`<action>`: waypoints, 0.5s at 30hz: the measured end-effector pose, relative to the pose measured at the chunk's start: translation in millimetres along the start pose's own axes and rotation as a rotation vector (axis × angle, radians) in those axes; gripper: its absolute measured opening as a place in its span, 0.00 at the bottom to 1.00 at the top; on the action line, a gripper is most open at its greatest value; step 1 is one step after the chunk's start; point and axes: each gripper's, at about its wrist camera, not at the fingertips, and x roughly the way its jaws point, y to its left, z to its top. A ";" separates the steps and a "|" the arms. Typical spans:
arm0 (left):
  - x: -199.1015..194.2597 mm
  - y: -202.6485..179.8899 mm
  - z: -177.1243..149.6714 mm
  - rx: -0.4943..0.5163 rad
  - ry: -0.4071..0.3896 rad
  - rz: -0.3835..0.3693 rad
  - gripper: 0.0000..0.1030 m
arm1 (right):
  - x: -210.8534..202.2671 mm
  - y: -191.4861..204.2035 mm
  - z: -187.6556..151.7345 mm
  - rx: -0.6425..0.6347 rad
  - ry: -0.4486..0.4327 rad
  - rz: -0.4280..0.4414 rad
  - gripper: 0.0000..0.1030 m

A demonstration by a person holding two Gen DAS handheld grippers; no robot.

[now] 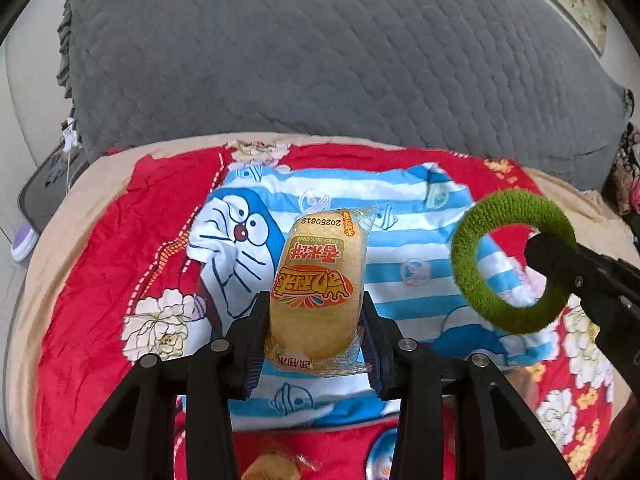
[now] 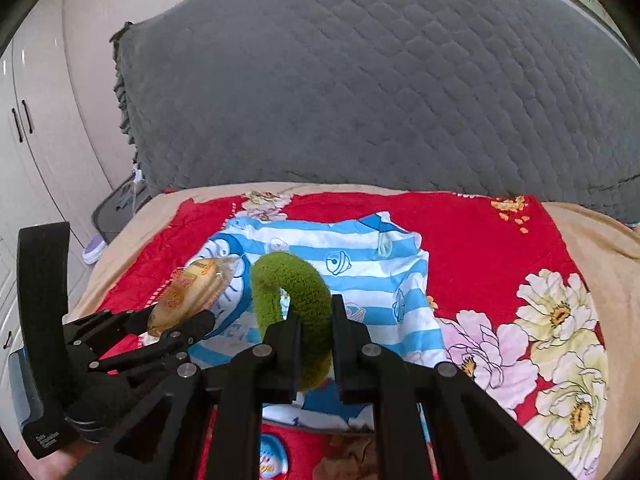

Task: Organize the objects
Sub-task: 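Lower the cake onto the striped shirt and open the left tool while the right releases the ring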

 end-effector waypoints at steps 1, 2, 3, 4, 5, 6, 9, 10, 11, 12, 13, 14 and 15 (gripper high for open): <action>6.3 1.0 -0.2 0.001 0.002 0.002 0.41 | 9.0 -1.5 -0.2 0.001 0.009 -0.002 0.12; 12.8 1.6 0.0 0.004 0.007 0.004 0.41 | 15.9 -2.5 -0.7 0.005 0.018 0.002 0.12; 19.6 3.0 -0.1 0.002 0.011 0.005 0.41 | 26.7 -3.2 -1.1 0.003 0.035 -0.001 0.12; 26.7 4.2 -0.4 -0.005 0.017 0.003 0.41 | 33.1 -3.0 -1.4 -0.002 0.041 -0.005 0.12; 31.8 4.7 -1.2 -0.007 0.023 0.001 0.41 | 39.5 -2.6 -2.6 -0.008 0.050 -0.010 0.12; 39.6 4.3 -2.4 -0.005 0.031 0.006 0.41 | 50.0 -2.7 -3.6 -0.013 0.066 -0.015 0.12; 55.4 2.4 -6.0 0.005 0.047 0.006 0.41 | 68.9 -6.8 -6.0 -0.001 0.088 -0.015 0.12; 60.7 1.9 -7.0 0.008 0.052 0.005 0.41 | 75.6 -8.6 -6.4 0.001 0.093 -0.015 0.12; 67.2 2.2 -7.6 0.003 0.058 0.008 0.41 | 80.3 -8.5 -6.3 0.001 0.098 -0.018 0.12; 72.5 2.8 -7.8 -0.003 0.066 0.007 0.41 | 86.8 -8.8 -5.9 -0.002 0.103 -0.016 0.12; 74.7 3.1 -8.7 -0.009 0.069 0.004 0.41 | 91.0 -9.0 -5.4 -0.003 0.107 -0.019 0.12; 80.3 3.9 -8.8 -0.017 0.077 0.004 0.41 | 95.7 -8.8 -4.9 -0.007 0.113 -0.022 0.12; 83.7 4.1 -9.0 -0.016 0.083 0.005 0.41 | 100.8 -8.3 -4.5 -0.011 0.121 -0.017 0.12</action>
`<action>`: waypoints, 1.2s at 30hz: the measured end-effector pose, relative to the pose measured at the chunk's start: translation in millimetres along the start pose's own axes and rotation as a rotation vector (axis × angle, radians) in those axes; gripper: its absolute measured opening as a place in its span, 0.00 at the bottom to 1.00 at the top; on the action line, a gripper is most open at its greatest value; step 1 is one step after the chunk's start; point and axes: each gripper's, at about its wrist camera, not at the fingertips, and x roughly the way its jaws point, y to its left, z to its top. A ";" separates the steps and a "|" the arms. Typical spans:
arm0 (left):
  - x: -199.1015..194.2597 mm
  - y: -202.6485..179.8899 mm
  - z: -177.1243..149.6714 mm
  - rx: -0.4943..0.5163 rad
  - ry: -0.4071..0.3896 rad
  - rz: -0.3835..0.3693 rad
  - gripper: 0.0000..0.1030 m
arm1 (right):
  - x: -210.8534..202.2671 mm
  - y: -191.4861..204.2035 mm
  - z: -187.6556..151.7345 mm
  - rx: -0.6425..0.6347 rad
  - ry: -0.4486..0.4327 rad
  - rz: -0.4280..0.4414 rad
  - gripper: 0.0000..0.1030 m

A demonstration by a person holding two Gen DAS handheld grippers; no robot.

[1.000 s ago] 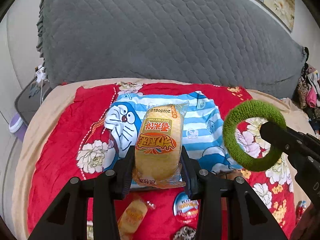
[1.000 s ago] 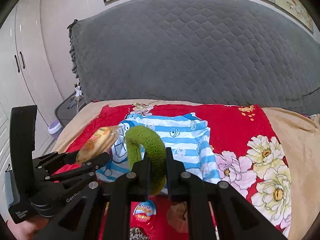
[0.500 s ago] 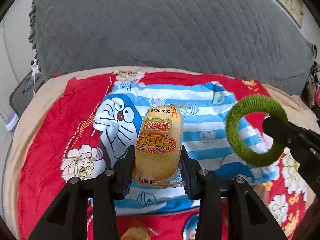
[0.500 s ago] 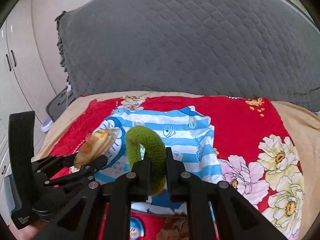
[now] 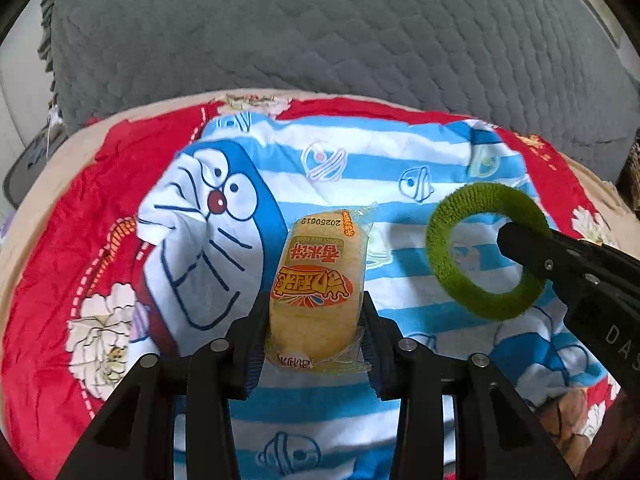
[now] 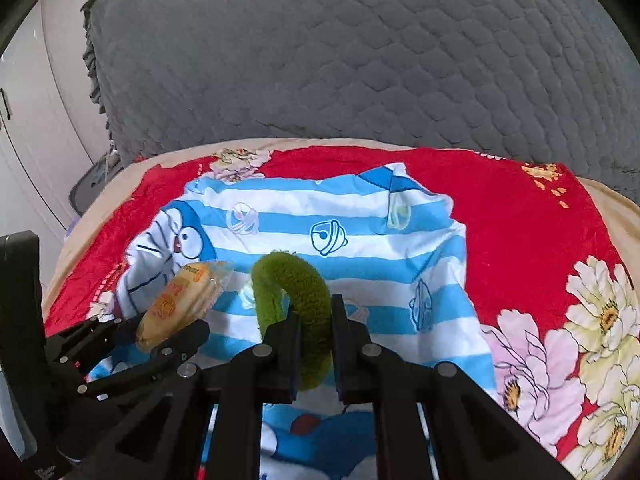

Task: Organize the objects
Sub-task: 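Lower the cake onto the striped shirt and open the left tool while the right releases the ring, then raise both open tools away from the shirt on the tray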

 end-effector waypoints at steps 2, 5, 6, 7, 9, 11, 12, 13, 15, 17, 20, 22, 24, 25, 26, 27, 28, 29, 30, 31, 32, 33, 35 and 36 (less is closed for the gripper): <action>7.5 0.1 -0.8 0.001 0.010 0.005 0.41 | 10.6 0.3 -0.3 -0.001 0.026 -0.008 0.12; 15.5 -2.7 -3.4 0.017 0.027 0.012 0.41 | 23.2 0.0 -6.1 -0.009 0.048 -0.025 0.12; 17.3 -3.2 -4.3 0.021 0.026 0.013 0.41 | 27.4 -0.7 -8.3 -0.007 0.054 -0.031 0.13; 19.1 -3.7 -5.0 0.026 0.025 0.022 0.41 | 29.7 -0.8 -9.4 -0.012 0.056 -0.040 0.13; 21.7 -4.5 -5.2 0.035 0.022 0.029 0.42 | 34.0 -0.5 -10.3 -0.026 0.056 -0.058 0.13; 24.4 -4.9 -5.3 0.039 0.028 0.031 0.43 | 40.1 -1.5 -9.9 -0.025 0.069 -0.070 0.13; 25.2 -4.5 -5.6 0.035 0.023 0.036 0.45 | 42.7 -1.8 -9.8 -0.026 0.082 -0.084 0.14; 24.3 -4.3 -6.1 0.034 0.021 0.036 0.45 | 44.8 -1.8 -9.7 -0.031 0.091 -0.093 0.14; 23.8 -4.5 -6.3 0.033 0.016 0.037 0.46 | 50.5 -3.2 -10.2 -0.036 0.116 -0.117 0.14; 24.7 -4.6 -5.8 0.032 0.014 0.038 0.48 | 52.7 -5.9 -11.1 -0.024 0.125 -0.124 0.14; 24.9 -1.9 -7.0 0.024 0.013 0.046 0.57 | 52.9 -9.4 -13.2 -0.015 0.140 -0.128 0.15; 23.3 1.0 -8.4 0.022 0.013 0.042 0.59 | 52.2 -10.5 -15.1 -0.015 0.149 -0.132 0.19; 21.5 3.9 -10.0 0.018 0.013 0.036 0.63 | 51.2 -10.9 -16.8 -0.010 0.157 -0.127 0.30; 21.3 5.6 -10.2 0.014 0.016 0.030 0.67 | 49.6 -10.8 -18.1 -0.008 0.158 -0.122 0.33; 21.4 7.1 -10.3 0.008 0.018 0.024 0.68 | 48.0 -10.3 -18.8 -0.006 0.155 -0.127 0.39; 20.9 8.2 -11.0 0.005 0.023 0.021 0.69 | 46.1 -9.5 -18.7 -0.008 0.152 -0.129 0.45; 20.1 8.7 -11.6 0.008 0.023 0.019 0.70 | 44.8 -9.1 -18.8 -0.010 0.152 -0.130 0.48; 19.0 8.5 -12.0 0.015 0.020 0.022 0.71 | 42.4 -8.7 -19.4 -0.012 0.149 -0.137 0.51; 17.7 8.2 -12.6 0.022 0.019 0.030 0.73 | 39.7 -8.7 -19.9 -0.013 0.147 -0.141 0.54; 16.3 8.0 -12.9 0.027 0.018 0.035 0.73 | 37.6 -8.8 -20.2 -0.011 0.145 -0.141 0.55; 15.6 7.6 -13.4 0.032 0.020 0.038 0.73 | 34.6 -9.3 -20.5 -0.006 0.142 -0.143 0.56; 14.9 7.4 -13.6 0.039 0.026 0.038 0.74 | 32.4 -10.1 -20.5 -0.002 0.142 -0.144 0.59; 13.1 7.3 -13.8 0.043 0.039 0.037 0.74 | 27.2 -12.2 -21.1 0.007 0.139 -0.142 0.61; 10.8 7.3 -14.1 0.042 0.043 0.029 0.74 | 24.4 -12.9 -20.5 0.013 0.135 -0.134 0.62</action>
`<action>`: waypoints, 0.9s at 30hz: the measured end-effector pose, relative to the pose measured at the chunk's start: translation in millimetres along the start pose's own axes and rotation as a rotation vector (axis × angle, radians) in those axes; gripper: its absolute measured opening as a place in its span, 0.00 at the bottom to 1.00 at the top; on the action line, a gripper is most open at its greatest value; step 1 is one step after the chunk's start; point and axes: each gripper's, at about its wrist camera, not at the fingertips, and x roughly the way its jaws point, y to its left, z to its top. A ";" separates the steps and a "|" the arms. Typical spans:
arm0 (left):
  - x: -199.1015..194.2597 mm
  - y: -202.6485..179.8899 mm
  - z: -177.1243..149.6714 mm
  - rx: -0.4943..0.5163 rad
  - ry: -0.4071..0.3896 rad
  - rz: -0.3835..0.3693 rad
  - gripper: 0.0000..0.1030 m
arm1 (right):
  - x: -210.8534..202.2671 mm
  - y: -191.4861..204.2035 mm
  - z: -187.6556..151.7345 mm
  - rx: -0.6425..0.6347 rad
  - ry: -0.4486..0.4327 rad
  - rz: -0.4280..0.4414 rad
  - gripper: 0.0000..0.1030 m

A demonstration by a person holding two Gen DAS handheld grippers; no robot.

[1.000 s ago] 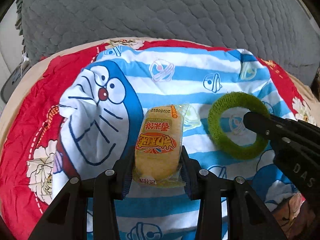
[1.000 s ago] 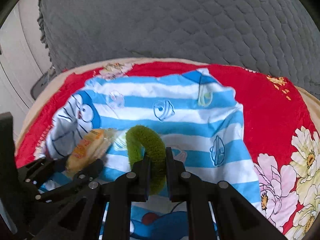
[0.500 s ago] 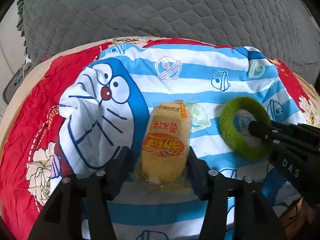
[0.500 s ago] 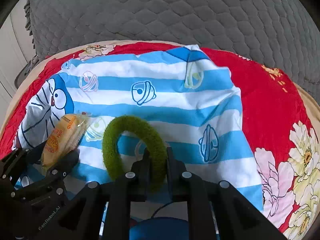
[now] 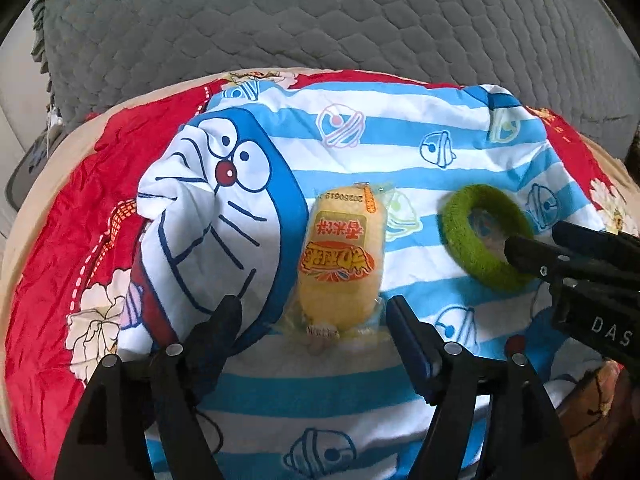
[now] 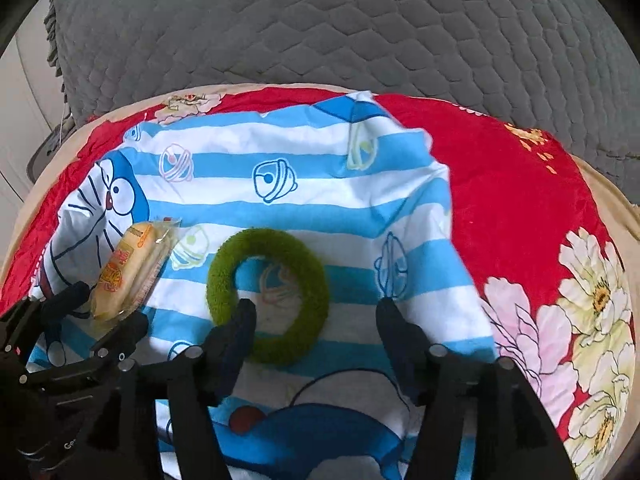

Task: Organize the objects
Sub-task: 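Raise both open tools away from the shirt on the tray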

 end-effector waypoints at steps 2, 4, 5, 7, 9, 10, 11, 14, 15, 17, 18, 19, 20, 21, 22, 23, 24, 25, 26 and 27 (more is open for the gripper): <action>-4.4 -0.5 -1.1 0.004 0.004 -0.008 0.74 | -7.8 -2.4 -0.4 0.016 -0.011 0.020 0.64; -9.7 1.0 -3.7 -0.003 0.004 -0.012 0.74 | -16.0 -3.4 -2.3 0.024 -0.027 0.037 0.67; -12.0 2.3 -4.9 -0.014 0.006 -0.022 0.74 | -19.8 -3.3 -2.6 0.025 -0.034 0.041 0.69; -18.5 7.7 -7.9 -0.063 0.010 -0.058 0.74 | -28.8 -3.1 -4.3 0.024 -0.052 0.044 0.73; -23.4 13.0 -10.9 -0.114 0.019 -0.094 0.74 | -35.7 -2.5 -5.8 0.019 -0.062 0.043 0.76; -25.5 14.6 -12.6 -0.126 0.027 -0.109 0.74 | -37.7 -2.1 -6.4 0.018 -0.063 0.045 0.76; -27.6 15.8 -14.1 -0.133 0.040 -0.116 0.74 | -39.9 -1.8 -7.6 0.018 -0.062 0.047 0.76; -34.6 13.8 -18.7 -0.104 0.042 -0.089 0.75 | -52.2 -1.0 -14.3 0.019 -0.080 0.066 0.77; -38.3 11.9 -21.1 -0.086 0.027 -0.073 0.76 | -54.5 -0.4 -15.6 0.016 -0.084 0.066 0.78; -45.1 7.5 -25.7 -0.056 0.012 -0.061 0.77 | -60.4 1.3 -19.8 0.013 -0.089 0.059 0.83; -48.7 5.6 -29.0 -0.051 0.011 -0.063 0.77 | -62.2 1.9 -21.4 0.010 -0.092 0.064 0.83; -50.5 6.4 -29.7 -0.051 0.009 -0.066 0.77 | -65.3 2.8 -24.0 0.008 -0.094 0.072 0.83; -55.0 6.3 -32.8 -0.058 -0.003 -0.070 0.77 | -67.9 3.9 -26.3 0.002 -0.093 0.075 0.84; -57.2 7.1 -33.0 -0.066 -0.007 -0.074 0.78 | -70.7 5.2 -28.5 -0.007 -0.096 0.076 0.84; -60.8 8.0 -34.8 -0.078 -0.010 -0.086 0.78 | -75.1 6.3 -31.7 -0.013 -0.105 0.072 0.85; -63.4 8.3 -36.7 -0.083 -0.012 -0.089 0.79 | -77.7 7.1 -34.0 -0.017 -0.109 0.070 0.87; -66.0 8.0 -38.5 -0.080 -0.008 -0.082 0.79 | -82.0 8.3 -37.4 -0.023 -0.110 0.078 0.88; -68.9 6.5 -40.8 -0.067 -0.008 -0.079 0.79 | -85.3 8.2 -39.9 -0.022 -0.115 0.083 0.89; -72.4 5.5 -42.6 -0.055 -0.012 -0.070 0.79 | -88.3 7.9 -42.2 -0.019 -0.119 0.086 0.89; -77.5 4.3 -45.1 -0.043 -0.014 -0.059 0.79 | -92.0 7.8 -44.6 -0.017 -0.120 0.091 0.89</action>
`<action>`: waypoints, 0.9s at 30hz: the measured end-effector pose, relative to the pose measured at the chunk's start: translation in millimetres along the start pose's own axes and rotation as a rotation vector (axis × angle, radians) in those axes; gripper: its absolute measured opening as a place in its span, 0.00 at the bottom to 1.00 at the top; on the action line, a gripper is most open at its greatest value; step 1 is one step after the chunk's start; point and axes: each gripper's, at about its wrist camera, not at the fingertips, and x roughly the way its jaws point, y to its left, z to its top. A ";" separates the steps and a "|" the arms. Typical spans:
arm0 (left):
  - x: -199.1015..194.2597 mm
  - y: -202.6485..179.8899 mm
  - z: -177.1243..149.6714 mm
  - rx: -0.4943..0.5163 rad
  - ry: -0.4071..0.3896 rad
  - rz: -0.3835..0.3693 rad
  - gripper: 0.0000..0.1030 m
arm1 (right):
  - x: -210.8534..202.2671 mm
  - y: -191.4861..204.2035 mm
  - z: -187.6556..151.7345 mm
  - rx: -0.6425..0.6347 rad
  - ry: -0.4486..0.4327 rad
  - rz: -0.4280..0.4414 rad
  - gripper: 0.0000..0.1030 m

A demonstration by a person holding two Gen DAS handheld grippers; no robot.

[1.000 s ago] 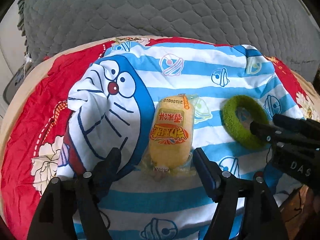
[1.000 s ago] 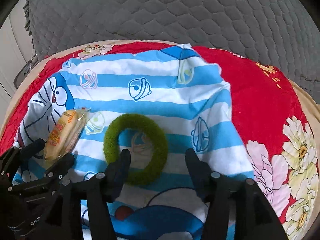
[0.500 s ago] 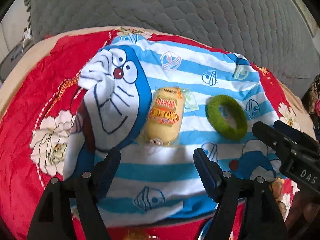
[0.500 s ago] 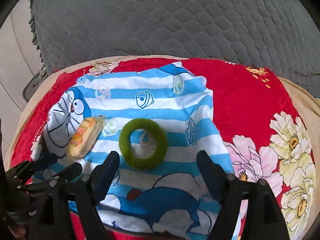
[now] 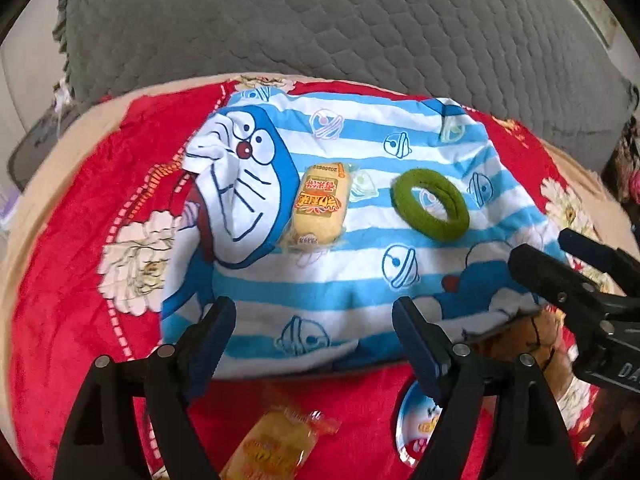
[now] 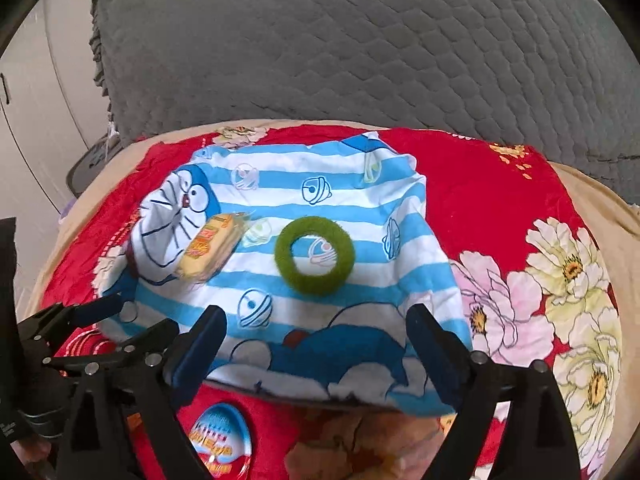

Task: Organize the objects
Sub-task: 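Raise both open tools away from the shirt on the tray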

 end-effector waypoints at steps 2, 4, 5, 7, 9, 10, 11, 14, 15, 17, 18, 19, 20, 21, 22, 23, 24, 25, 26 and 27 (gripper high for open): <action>-7.6 2.6 -3.1 -0.020 -0.008 -0.009 0.80 | -10.3 1.0 -4.7 0.005 -0.008 0.003 0.90; -15.9 6.4 -7.6 -0.051 -0.007 -0.026 0.81 | -19.1 2.0 -8.2 0.009 -0.017 0.007 0.92; -20.3 8.2 -10.0 -0.064 -0.006 -0.024 0.82 | -23.6 2.4 -9.8 0.012 -0.022 0.006 0.92; -26.9 9.9 -13.5 -0.077 -0.006 -0.024 0.83 | -35.4 3.4 -14.0 0.019 -0.032 0.018 0.93; -35.4 10.1 -17.4 -0.074 -0.009 -0.016 0.83 | -43.9 5.1 -17.9 0.017 -0.037 0.021 0.94; -40.1 9.5 -19.4 -0.072 -0.011 -0.010 0.83 | -50.0 6.5 -21.4 0.015 -0.043 0.020 0.94; -44.2 8.7 -21.1 -0.064 -0.013 0.002 0.83 | -53.2 7.7 -23.6 0.014 -0.046 0.020 0.94; -59.4 6.9 -26.5 -0.049 -0.026 0.027 0.83 | -65.7 9.3 -31.8 0.027 -0.052 0.030 0.94; -65.9 6.8 -29.2 -0.045 -0.032 0.033 0.83 | -70.0 9.6 -34.9 0.032 -0.054 0.036 0.94; -75.4 6.8 -33.2 -0.038 -0.039 0.048 0.83 | -79.1 11.5 -40.8 0.031 -0.062 0.037 0.94; -81.0 7.4 -35.9 -0.039 -0.048 0.054 0.83 | -83.8 12.6 -44.1 0.029 -0.067 0.035 0.94; -84.5 7.4 -37.3 -0.037 -0.050 0.063 0.83 | -88.8 14.1 -47.8 0.028 -0.070 0.037 0.94; -89.1 7.5 -39.6 -0.033 -0.053 0.064 0.83 | -92.1 14.8 -50.3 0.029 -0.071 0.040 0.95; -94.2 8.0 -42.6 -0.034 -0.058 0.064 0.83 | -96.4 15.9 -53.5 0.028 -0.073 0.040 0.94; -97.5 8.8 -44.7 -0.036 -0.055 0.066 0.83 | -101.6 17.3 -57.4 0.026 -0.078 0.038 0.94; -101.9 9.6 -47.7 -0.043 -0.056 0.059 0.83 | -105.5 18.0 -60.4 0.026 -0.081 0.040 0.95; -106.3 10.6 -51.4 -0.050 -0.061 0.059 0.83 | -110.1 18.7 -64.1 0.026 -0.086 0.040 0.95; -110.0 10.9 -54.7 -0.052 -0.063 0.062 0.83 | -114.5 20.0 -67.8 0.026 -0.087 0.042 0.95; -113.0 10.5 -57.9 -0.053 -0.065 0.060 0.83 | -118.6 21.3 -71.3 0.024 -0.088 0.043 0.95; -116.4 11.0 -62.2 -0.058 -0.060 0.066 0.83 | -121.2 22.0 -73.3 0.022 -0.088 0.042 0.95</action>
